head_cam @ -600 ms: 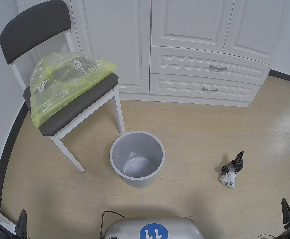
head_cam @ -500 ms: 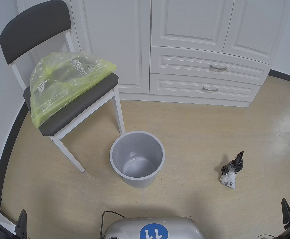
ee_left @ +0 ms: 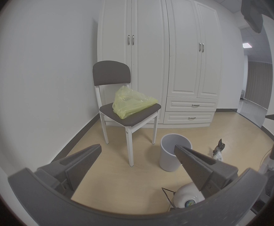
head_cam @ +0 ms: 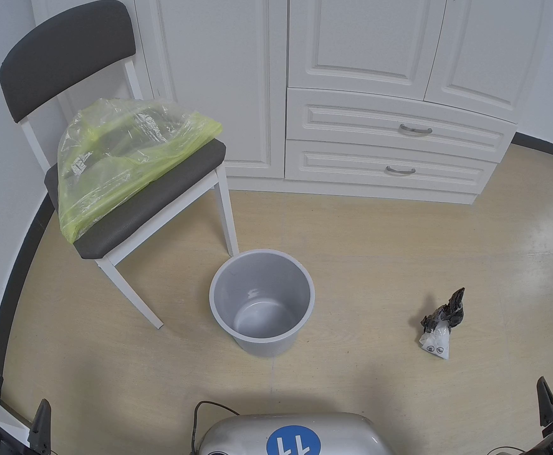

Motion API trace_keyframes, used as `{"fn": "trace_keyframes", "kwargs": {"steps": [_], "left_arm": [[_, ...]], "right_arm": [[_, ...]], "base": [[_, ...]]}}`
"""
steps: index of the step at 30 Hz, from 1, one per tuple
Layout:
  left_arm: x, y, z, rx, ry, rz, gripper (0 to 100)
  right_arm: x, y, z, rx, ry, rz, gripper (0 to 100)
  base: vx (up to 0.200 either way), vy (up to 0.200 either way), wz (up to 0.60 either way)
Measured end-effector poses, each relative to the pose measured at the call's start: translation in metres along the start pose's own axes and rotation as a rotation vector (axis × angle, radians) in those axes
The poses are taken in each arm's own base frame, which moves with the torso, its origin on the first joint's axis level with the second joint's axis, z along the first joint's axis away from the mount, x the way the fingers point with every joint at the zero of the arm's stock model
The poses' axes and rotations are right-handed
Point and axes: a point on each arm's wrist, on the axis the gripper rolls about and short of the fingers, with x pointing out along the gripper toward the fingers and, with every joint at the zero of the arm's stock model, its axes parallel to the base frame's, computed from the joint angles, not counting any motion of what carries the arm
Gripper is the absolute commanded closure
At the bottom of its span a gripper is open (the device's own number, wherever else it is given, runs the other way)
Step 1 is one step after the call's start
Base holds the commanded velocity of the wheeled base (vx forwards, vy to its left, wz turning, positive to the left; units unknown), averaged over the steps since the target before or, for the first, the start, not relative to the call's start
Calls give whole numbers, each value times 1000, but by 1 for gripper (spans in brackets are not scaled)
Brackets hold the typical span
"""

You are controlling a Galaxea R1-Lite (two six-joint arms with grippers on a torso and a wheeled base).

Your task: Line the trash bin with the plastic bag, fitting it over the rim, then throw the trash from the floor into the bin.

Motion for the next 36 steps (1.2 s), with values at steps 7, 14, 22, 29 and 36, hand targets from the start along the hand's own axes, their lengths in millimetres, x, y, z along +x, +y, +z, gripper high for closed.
{"fn": "trace_keyframes", "kwargs": {"steps": [7,14,22,29,36], "left_arm": [[0,0,0,7,1,-2,0],[0,0,0,-4,2,16,0],[0,0,0,22,1,8,0],[0,-1,0,65,-5,-27,0],[0,-1,1,63,-10,-34,0]], "right_arm": [[0,0,0,1,0,0,0],[0,0,0,-2,0,0,0],[0,0,0,-9,0,-2,0],[0,1,0,-128,3,51,0],[0,2,2,-92,-20,59,0]], "base": [[0,0,0],[0,0,0],[0,0,0],[0,0,0],[0,0,0]]}}
